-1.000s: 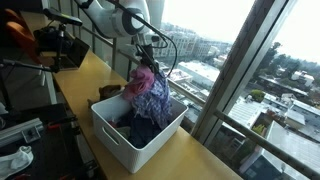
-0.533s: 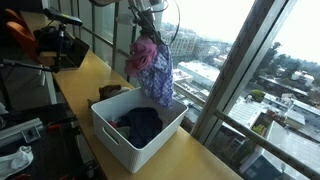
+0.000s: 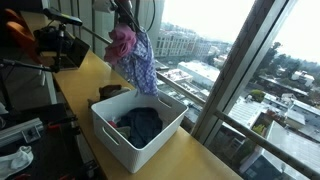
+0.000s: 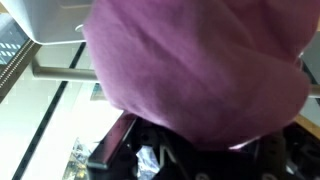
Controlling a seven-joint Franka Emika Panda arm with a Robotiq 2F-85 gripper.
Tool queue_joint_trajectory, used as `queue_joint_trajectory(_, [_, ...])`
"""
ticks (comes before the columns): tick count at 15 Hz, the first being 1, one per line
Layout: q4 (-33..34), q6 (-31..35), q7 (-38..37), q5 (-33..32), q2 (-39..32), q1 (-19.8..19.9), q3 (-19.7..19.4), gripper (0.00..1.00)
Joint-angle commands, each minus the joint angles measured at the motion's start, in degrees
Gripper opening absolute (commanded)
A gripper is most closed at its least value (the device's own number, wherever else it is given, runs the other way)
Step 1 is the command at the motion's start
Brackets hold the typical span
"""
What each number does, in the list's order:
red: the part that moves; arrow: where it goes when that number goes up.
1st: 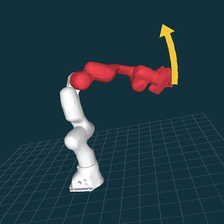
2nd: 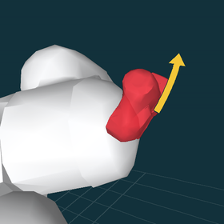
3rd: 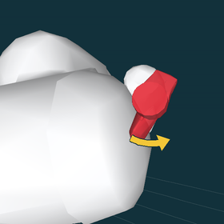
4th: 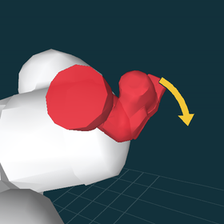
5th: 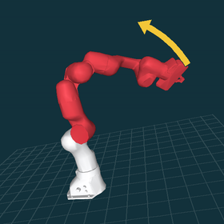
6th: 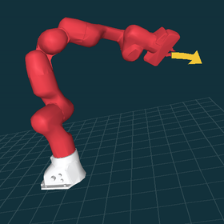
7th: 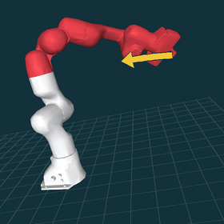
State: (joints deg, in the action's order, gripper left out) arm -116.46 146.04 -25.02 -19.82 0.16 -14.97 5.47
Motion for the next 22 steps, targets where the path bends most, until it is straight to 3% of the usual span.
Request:
queue_joint_trajectory(1, [-2.55,-2.39,-0.13,0.56,8.93,1.15,3.4,0.0])
queue_joint_trajectory(4, [-3.24,-3.96,-0.29,0.7,13.79,1.65,6.15,0.0])
queue_joint_trajectory(9, [-2.91,-6.25,-2.71,0.4,15.94,3.13,11.31,0.0])
queue_joint_trajectory(14, [-7.07,-1.92,-6.28,0.51,9.28,3.57,14.06,0.0])
queue_joint_trajectory(17, [-9.67,1.66,-6.8,0.88,3.97,3.29,13.15,0.0])
queue_joint_trajectory(22, [-7.67,5.75,-4.13,2.38,-7.12,2.59,9.85,0.0])
